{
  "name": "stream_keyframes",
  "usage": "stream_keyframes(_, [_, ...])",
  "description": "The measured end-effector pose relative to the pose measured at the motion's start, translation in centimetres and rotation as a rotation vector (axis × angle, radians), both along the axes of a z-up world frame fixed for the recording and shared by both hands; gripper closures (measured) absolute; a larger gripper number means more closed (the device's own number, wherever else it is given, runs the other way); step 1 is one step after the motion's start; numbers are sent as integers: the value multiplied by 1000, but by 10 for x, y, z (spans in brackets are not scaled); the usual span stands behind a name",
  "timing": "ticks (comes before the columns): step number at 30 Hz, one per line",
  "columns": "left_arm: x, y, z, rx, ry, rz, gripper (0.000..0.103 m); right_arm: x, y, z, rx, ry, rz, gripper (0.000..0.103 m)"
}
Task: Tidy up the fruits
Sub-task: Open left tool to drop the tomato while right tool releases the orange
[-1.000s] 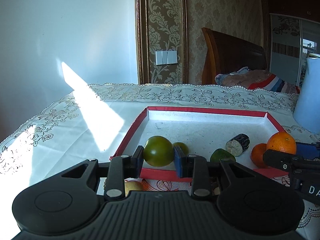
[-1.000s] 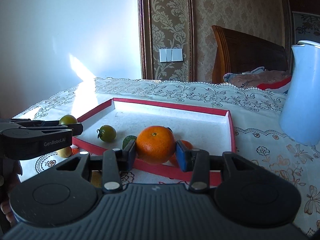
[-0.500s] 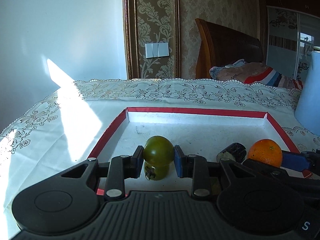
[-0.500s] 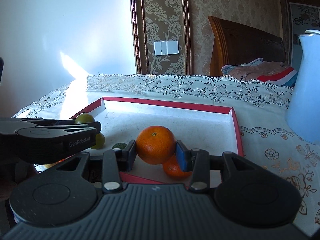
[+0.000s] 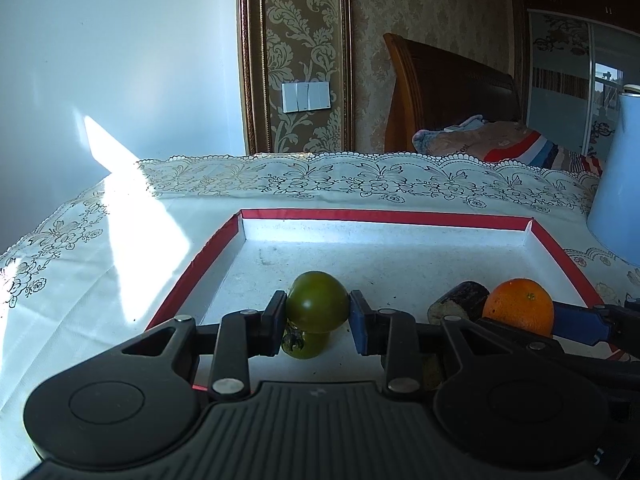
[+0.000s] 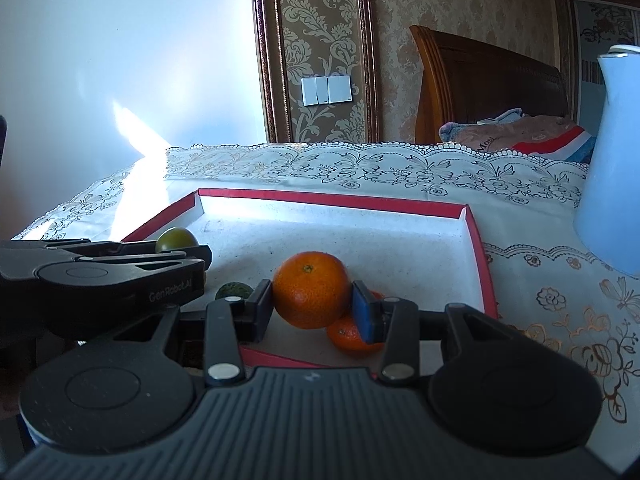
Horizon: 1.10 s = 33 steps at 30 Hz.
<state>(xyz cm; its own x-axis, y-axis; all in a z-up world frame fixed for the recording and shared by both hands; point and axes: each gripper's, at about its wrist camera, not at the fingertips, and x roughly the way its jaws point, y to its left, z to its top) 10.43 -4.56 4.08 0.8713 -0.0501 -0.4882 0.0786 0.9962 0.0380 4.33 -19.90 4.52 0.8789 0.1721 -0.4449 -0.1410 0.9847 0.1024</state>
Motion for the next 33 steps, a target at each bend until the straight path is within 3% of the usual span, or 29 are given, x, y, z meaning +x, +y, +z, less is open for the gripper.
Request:
stream_keyframes(6, [0, -1, -1, 11, 2, 12, 70, -2, 0, -2, 3, -10, -2, 62])
stream_keyframes(13, [3, 0, -4, 12, 14, 27, 61, -2, -2, -2, 11, -16, -1, 62])
stream_keyframes(15, [4, 2, -5, 5, 22, 34, 47, -2, -3, -2, 11, -20, -2, 62])
stream_keyframes(17, [4, 3, -4, 2, 19, 42, 40, -2, -2, -2, 11, -22, -2, 62])
stream_keyframes(33, [3, 2, -4, 11, 20, 39, 39, -4, -7, -1, 31, -45, -17, 61])
